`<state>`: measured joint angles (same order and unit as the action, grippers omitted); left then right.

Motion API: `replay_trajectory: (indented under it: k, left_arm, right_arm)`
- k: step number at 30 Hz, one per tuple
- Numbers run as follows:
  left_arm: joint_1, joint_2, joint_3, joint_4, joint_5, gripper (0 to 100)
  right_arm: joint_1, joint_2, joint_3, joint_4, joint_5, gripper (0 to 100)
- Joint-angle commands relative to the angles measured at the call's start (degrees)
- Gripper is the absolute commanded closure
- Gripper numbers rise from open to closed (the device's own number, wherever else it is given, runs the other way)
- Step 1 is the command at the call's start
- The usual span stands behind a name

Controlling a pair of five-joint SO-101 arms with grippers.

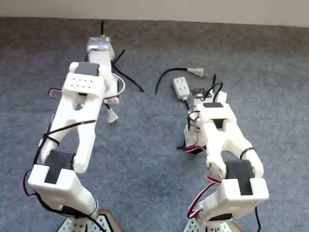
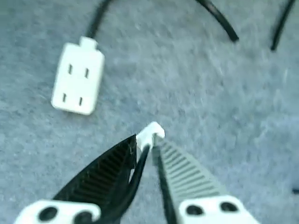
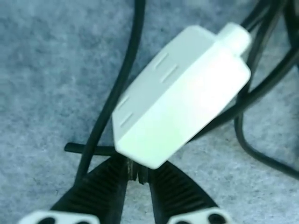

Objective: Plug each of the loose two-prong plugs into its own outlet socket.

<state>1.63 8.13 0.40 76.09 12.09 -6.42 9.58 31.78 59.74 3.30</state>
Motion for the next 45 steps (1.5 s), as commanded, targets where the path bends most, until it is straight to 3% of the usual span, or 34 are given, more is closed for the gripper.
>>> replay_trajectory:
  k: [1,5,12,15,23,34,37,45]
  left_arm:
    - [3.38,-0.22,-1.54,5.36,-0.62,83]
    - [4.09,-0.13,1.19,4.57,-0.7,81]
    - [3.91,-0.13,9.1,-4.57,-2.11,81]
    - [3.38,-0.13,9.71,-7.65,-4.57,82]
    - [1.1,2.07,8.84,-14.07,-2.46,82]
    - [-3.03,16.31,-6.55,-7.91,-0.79,82]
    - [-3.3,17.89,-7.34,-8.09,4.13,82]
    - [-4.26,20.97,-8.4,-7.91,8.97,82]
  right_arm:
    - [-0.92,0.22,-0.13,-4.09,-0.53,99.1]
    - [-0.92,0.22,-0.04,-4.09,-0.53,99.1]
    - [-0.92,0.22,0.04,-4.09,-0.53,99.1]
    - [-0.92,0.22,0.04,-4.09,-0.53,99.1]
    - [-0.92,0.22,0.04,-4.09,-0.53,99.1]
    - [-0.92,0.22,0.04,-4.09,-0.53,99.1]
    - [-0.92,0.22,0.04,-4.09,-0.53,99.1]
    - [-0.92,0.22,0.04,-4.09,-0.53,99.1]
